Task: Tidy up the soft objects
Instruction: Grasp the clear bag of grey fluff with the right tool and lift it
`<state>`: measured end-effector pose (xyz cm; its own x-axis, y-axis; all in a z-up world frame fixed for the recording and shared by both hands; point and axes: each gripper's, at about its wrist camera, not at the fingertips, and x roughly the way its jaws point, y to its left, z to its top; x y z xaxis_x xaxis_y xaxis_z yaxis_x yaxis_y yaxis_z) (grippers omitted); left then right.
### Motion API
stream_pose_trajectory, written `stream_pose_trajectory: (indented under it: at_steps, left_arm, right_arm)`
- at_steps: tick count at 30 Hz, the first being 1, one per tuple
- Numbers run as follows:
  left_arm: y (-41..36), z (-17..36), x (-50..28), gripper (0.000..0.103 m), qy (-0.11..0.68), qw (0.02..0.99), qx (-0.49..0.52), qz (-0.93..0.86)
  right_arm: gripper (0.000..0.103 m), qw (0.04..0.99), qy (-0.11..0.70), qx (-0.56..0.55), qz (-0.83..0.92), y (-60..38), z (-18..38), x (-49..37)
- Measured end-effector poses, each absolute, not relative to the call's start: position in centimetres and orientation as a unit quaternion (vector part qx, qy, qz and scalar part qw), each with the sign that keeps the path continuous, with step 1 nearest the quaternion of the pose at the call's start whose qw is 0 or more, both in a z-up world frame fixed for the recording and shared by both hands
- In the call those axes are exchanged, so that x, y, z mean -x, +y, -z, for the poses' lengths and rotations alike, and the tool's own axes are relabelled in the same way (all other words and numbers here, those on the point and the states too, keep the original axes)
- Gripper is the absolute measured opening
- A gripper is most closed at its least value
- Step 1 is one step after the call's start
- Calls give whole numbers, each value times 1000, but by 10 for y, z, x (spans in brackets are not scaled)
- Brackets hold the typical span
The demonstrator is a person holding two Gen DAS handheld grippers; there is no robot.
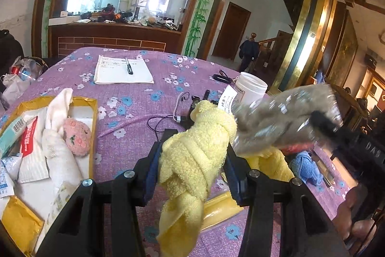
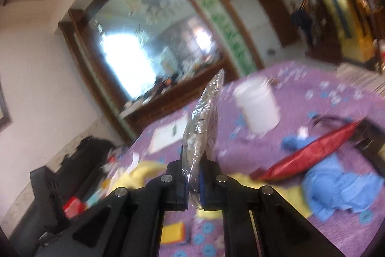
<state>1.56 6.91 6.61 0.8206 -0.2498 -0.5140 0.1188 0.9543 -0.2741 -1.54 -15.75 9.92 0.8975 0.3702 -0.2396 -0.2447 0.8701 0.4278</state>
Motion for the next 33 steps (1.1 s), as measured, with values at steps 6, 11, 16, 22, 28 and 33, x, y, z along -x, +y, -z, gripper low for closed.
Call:
stream_pose_trajectory:
  at_steps: [6,11,16,22,28,33]
  left_arm:
    - [73,-68,-14,48,279,947,122,100]
    - [77,-69,-12,48,276,947,130,101]
    - [80,-70,-9,48,275,945,138,107]
    - [85,-69,-9,48,278,943,150,104]
    - [86,-68,-9,48,280,942,151,103]
    - [85,-68,-10,48,282,941,154,104]
  right_arm:
    - [7,955,207,-112,-181,-124,-98,14]
    - [7,918,309,-13,-250,-87,-82,28]
    - [10,866,379,70,-318,-76,-63,73]
    - [55,826,397,100,-387,-100,-65,115]
    - [79,845,367,95,-377,-141,-97,133]
    - [88,861,365,81,-344,-158,-125,122]
